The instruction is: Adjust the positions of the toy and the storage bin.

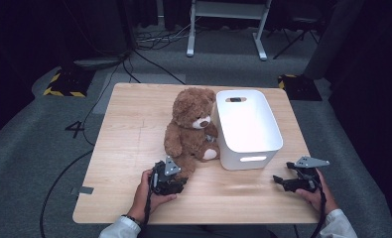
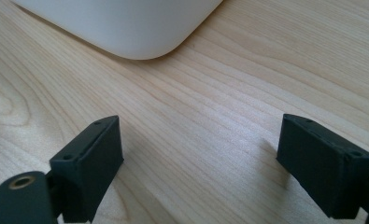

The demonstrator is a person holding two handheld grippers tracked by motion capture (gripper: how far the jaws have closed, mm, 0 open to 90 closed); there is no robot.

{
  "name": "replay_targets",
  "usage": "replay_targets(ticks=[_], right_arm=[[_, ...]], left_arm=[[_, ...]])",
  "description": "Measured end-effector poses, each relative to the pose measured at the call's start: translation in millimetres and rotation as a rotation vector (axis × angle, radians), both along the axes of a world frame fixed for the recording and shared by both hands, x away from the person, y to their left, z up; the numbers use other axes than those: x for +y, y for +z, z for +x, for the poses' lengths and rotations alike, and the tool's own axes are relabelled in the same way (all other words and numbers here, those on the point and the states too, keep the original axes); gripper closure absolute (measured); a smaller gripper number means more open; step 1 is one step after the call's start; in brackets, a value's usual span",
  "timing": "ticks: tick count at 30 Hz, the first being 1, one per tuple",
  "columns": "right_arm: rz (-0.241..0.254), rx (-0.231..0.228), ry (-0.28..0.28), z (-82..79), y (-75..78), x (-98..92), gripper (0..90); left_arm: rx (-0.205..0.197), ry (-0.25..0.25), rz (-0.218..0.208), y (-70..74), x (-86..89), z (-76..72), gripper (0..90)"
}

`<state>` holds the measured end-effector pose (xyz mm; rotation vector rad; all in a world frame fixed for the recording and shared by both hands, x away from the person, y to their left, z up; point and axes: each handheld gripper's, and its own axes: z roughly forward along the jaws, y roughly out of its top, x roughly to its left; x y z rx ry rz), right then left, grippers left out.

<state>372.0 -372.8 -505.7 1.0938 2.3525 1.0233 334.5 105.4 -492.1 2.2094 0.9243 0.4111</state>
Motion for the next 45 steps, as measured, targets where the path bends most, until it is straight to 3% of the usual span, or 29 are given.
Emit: replay_targets(ticks=[3, 15, 20, 27, 28, 30, 31, 33, 35, 37, 41, 45], right_arm=[[-0.001, 0.000, 0.000, 0.0, 0.0, 0.0, 14.0], [0.000, 0.000, 0.000, 0.0, 0.0, 0.0, 14.0], [-0.001, 0.000, -0.001, 0.0, 0.1, 0.0, 14.0], [-0.001, 0.000, -0.001, -0.1, 0.1, 0.0, 14.0], [0.000, 0.000, 0.000, 0.0, 0.0, 0.0, 14.0], [0.000, 0.000, 0.000, 0.0, 0.0, 0.0, 14.0], [0.000, 0.000, 0.000, 0.0, 0.0, 0.0, 14.0], [0.000, 0.000, 0.000, 0.0, 0.0, 0.0, 14.0], [0.000, 0.000, 0.000, 0.0, 0.0, 0.0, 14.0], [0.000, 0.000, -0.001, -0.2, 0.0, 0.0, 14.0], [-0.003, 0.000, -0.001, -0.2, 0.1, -0.2, 14.0], [-0.003, 0.000, 0.000, -0.2, 0.1, -0.2, 14.0]], left_arm=[[0.004, -0.005, 0.002, 0.5, 1.1, -1.3, 35.5], [0.004, -0.003, -0.071, 7.6, 16.4, -6.6, 27.0], [0.000, 0.004, -0.082, 9.5, 20.8, -9.8, 19.3], [-0.004, 0.005, -0.100, 13.2, 23.7, -10.3, 17.5], [-0.002, -0.004, -0.104, 14.4, 24.7, -10.3, 19.0], [-0.013, -0.013, -0.107, 16.4, 24.8, -11.0, 34.8], [-0.019, -0.015, -0.107, 17.6, 24.4, -11.1, 34.2], [-0.021, -0.020, -0.108, 18.4, 24.3, -10.9, 43.0], [-0.026, -0.028, -0.121, 20.2, 23.6, -10.6, 39.8], [-0.035, -0.018, -0.116, 21.0, 23.9, -10.7, 30.1], [-0.049, 0.048, -0.179, 28.2, 34.1, -11.1, 16.9], [-0.060, 0.083, -0.196, 35.2, 44.1, -7.4, 15.7]])
